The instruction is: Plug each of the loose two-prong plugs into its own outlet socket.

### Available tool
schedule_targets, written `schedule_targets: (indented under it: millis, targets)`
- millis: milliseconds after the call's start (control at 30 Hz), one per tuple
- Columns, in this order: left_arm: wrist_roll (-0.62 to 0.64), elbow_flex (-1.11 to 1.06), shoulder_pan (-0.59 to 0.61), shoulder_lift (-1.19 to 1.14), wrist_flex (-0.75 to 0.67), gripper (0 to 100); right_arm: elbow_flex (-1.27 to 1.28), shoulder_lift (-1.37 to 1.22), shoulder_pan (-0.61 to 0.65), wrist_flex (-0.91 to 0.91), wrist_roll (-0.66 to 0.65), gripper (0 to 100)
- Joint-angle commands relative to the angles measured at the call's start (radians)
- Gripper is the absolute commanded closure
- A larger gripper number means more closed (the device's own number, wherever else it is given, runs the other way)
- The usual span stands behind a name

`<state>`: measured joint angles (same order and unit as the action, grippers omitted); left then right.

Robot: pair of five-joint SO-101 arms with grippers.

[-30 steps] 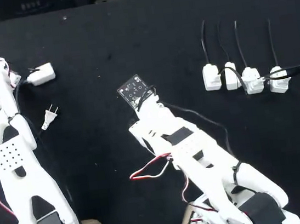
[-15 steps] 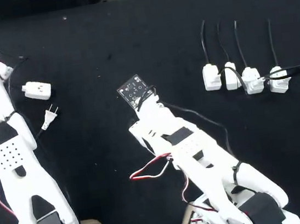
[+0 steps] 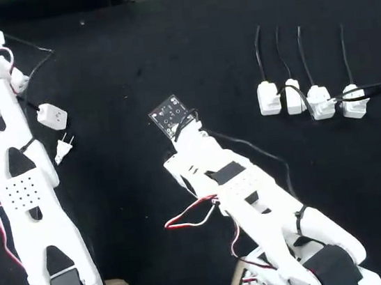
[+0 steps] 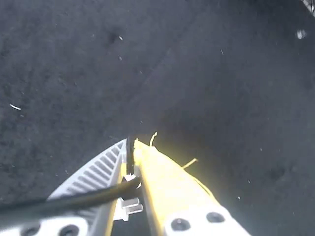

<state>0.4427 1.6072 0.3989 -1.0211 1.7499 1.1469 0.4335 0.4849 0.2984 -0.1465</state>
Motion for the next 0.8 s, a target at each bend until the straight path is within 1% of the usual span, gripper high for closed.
schedule_targets:
  millis: [0, 133, 333, 433, 533, 767]
  targets:
    - [-0.038, 0.045, -0.041, 0.029, 0.012, 97, 0.002, 0.041, 0.008, -0.020, -0.012, 88.4]
    - [-0.137, 0.054, -0.085, 0.032, 0.012, 97, 0.002, 0.041, 0.008, -0.021, -0.012, 88.4]
    - [-0.150, 0.041, -0.082, 0.087, 0.015, 97, 0.002, 0.041, 0.008, -0.021, -0.012, 88.4]
    - [-0.198, -0.030, -0.084, 0.143, 0.017, 97, 0.001, 0.041, 0.008, -0.021, -0.012, 88.4]
    - [-0.272, -0.213, -0.102, 0.264, 0.017, 97, 0.001, 0.041, 0.008, -0.021, -0.012, 88.4]
    - [-0.470, -0.834, -0.182, 0.635, 0.005, 97, 0.001, 0.041, 0.008, -0.020, -0.012, 88.4]
